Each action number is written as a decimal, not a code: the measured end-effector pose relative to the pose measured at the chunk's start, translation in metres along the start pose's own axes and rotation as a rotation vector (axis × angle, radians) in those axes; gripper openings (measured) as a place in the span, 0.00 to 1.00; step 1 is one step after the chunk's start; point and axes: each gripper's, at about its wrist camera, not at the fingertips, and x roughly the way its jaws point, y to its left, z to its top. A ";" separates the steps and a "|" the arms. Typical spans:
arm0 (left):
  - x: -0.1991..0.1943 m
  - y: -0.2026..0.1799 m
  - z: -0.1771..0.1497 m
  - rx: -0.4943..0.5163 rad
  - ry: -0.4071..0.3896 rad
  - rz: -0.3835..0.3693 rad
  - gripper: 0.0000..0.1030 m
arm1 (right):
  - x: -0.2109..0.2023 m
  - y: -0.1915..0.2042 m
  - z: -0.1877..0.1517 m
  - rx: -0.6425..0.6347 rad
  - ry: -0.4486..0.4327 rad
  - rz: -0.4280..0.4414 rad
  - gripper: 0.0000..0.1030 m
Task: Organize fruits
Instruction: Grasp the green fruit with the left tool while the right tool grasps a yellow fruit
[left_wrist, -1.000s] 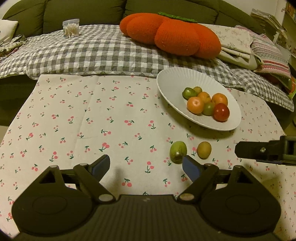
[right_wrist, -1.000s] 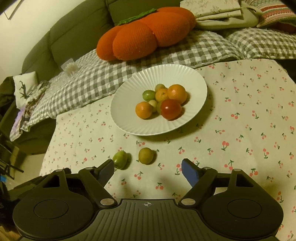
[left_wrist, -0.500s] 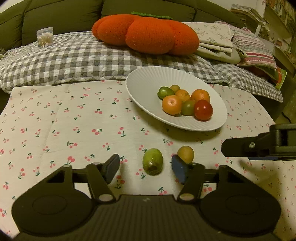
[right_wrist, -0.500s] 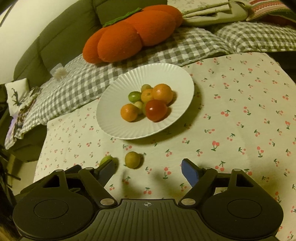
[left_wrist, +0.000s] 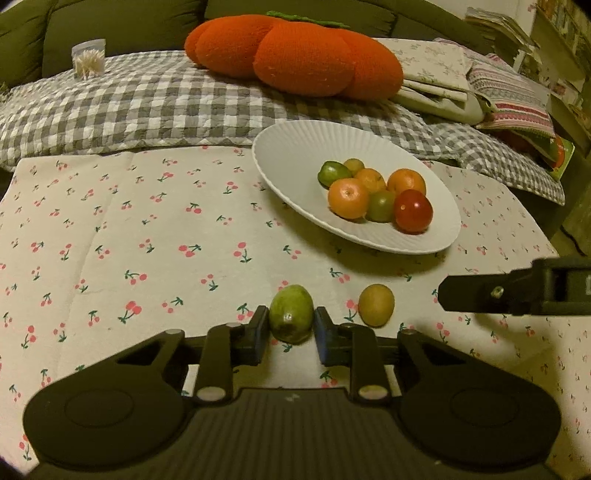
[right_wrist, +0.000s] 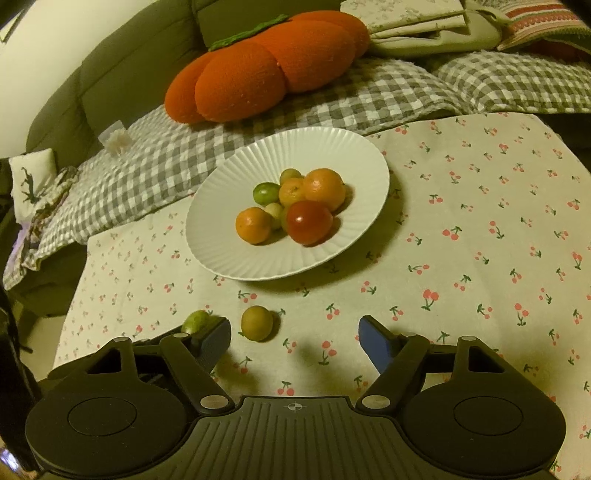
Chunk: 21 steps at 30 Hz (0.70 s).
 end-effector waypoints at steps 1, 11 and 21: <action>-0.001 0.002 0.000 -0.012 0.010 -0.001 0.24 | 0.002 0.000 0.000 -0.005 0.000 -0.003 0.72; -0.015 0.029 0.000 -0.143 0.058 0.064 0.24 | 0.021 0.012 -0.005 -0.072 0.012 0.018 0.65; -0.013 0.034 0.000 -0.180 0.081 0.089 0.24 | 0.047 0.041 -0.012 -0.180 0.020 0.056 0.50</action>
